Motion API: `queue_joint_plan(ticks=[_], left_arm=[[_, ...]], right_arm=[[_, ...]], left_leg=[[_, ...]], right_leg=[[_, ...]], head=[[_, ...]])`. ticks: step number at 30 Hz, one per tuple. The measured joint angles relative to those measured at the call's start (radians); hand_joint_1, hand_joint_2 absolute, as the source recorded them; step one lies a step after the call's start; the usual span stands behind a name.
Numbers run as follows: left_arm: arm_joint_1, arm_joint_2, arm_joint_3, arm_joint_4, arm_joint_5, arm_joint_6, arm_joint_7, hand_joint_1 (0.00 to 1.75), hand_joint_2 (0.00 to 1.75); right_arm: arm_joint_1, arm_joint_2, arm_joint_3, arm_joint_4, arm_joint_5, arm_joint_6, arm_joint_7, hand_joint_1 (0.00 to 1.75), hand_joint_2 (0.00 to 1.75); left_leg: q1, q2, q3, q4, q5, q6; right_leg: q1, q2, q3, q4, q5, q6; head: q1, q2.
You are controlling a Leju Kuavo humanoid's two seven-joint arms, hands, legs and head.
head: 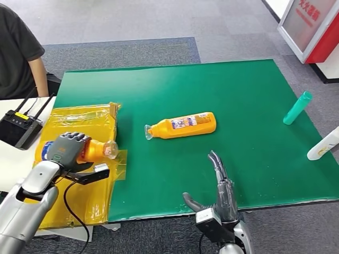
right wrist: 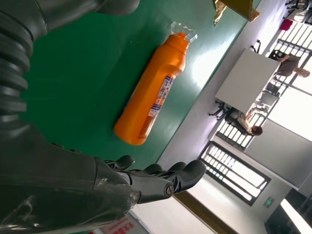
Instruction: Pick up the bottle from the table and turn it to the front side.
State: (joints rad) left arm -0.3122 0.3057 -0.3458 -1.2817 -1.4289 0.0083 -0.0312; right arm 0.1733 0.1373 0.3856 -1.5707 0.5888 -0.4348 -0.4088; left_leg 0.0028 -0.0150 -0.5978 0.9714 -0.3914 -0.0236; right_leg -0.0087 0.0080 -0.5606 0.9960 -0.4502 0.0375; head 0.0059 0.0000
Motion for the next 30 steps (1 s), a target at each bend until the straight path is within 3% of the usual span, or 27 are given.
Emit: queue_joint_plan(ticks=[3,8,13,23,28,30], left_arm=[[-0.017,0.001,-0.051,0.024,0.049,0.021,-0.058,1.15,1.75],[-0.018,0.003,-0.102,0.037,0.134,0.033,-0.097,0.37,1.75],[-0.018,0.010,-0.122,0.055,0.171,-0.011,-0.069,0.04,1.75],[-0.017,0.018,-0.106,0.088,0.241,-0.042,0.029,0.00,1.75],[0.019,-0.015,0.000,0.059,0.371,0.038,0.071,0.00,1.75],[0.049,-0.037,0.060,0.023,0.449,0.064,0.045,0.00,1.75]], right_arm=[[-0.002,0.000,0.000,0.001,-0.006,0.000,-0.005,0.00,1.75],[-0.005,0.000,0.000,0.002,-0.015,0.000,-0.010,0.00,1.75],[-0.006,-0.001,-0.001,0.002,-0.013,-0.003,-0.005,0.00,1.75],[0.001,-0.001,-0.004,0.002,-0.010,-0.011,0.012,0.00,1.75],[0.014,-0.002,-0.006,-0.005,-0.008,-0.018,0.025,0.00,1.75],[0.021,-0.002,-0.007,-0.013,-0.006,-0.019,0.030,0.00,1.75]], left_leg=[[0.000,0.000,0.000,0.000,0.000,0.000],[0.000,0.000,0.000,0.000,0.000,0.000],[0.000,0.000,0.000,0.000,0.000,0.000],[0.000,0.000,0.000,0.000,0.000,0.000],[0.000,0.000,0.000,0.000,0.000,0.000],[0.000,0.000,0.000,0.000,0.000,0.000]], right_leg=[[0.000,0.000,0.000,0.000,0.000,0.000],[0.000,0.000,0.000,0.000,0.000,0.000],[0.000,0.000,0.000,0.000,0.000,0.000],[0.000,0.000,0.000,0.000,0.000,0.000],[0.000,0.000,0.000,0.000,0.000,0.000],[0.000,0.000,0.000,0.000,0.000,0.000]], head=[[0.000,0.000],[0.000,0.000],[0.000,0.000],[0.000,0.000],[0.000,0.000],[0.000,0.000]])
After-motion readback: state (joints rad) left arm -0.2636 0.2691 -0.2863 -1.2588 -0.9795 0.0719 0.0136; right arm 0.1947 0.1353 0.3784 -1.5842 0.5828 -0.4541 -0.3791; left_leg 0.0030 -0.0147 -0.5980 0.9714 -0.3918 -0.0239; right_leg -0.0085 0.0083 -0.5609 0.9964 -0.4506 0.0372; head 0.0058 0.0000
